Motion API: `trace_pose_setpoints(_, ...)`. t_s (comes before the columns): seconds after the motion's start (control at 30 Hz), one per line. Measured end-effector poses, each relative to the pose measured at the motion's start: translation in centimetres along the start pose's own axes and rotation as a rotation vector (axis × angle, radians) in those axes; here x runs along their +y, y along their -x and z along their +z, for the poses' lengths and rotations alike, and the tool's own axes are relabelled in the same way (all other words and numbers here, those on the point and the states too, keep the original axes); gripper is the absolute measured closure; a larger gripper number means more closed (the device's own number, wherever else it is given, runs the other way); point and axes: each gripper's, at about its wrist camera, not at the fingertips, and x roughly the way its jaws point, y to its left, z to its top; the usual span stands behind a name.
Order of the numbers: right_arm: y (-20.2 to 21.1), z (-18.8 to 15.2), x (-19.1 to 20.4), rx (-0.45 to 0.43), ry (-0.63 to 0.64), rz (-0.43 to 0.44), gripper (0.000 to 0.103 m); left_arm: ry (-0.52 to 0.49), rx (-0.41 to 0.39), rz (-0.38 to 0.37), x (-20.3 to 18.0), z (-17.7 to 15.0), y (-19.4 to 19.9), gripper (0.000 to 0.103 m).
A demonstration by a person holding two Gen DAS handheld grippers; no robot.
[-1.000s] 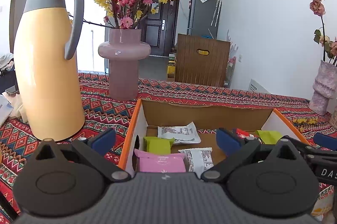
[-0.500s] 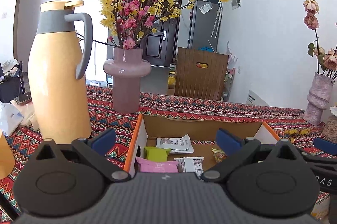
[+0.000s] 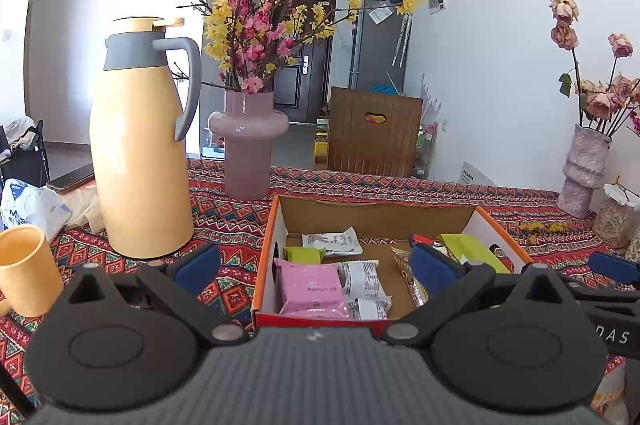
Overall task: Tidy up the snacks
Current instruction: 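Move both tools back to the remaining white wrappers beside the box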
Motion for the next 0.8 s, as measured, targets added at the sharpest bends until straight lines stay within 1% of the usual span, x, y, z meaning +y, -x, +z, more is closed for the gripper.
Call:
trace_pose_setpoints(0.23,2.5,-1.3,0.1,0.016,0.005,0.005,0.0,-0.002,0.02,-0.005,0.3,-1.6,1.9,0.0)
trace_pose_setpoints(0.43,3.8,-2.7,-0.1,0.047,0.002,-0.002,0.0,-0.011,0.058,0.008,0.8,-3.3,2.4,0.0)
trace_pose_setpoints(0.8,6.3,-4.9,-0.2,0.084,-0.001,-0.009,0.0,0.008,0.099,0.018,3.0,-6.4,4.4,0.0)
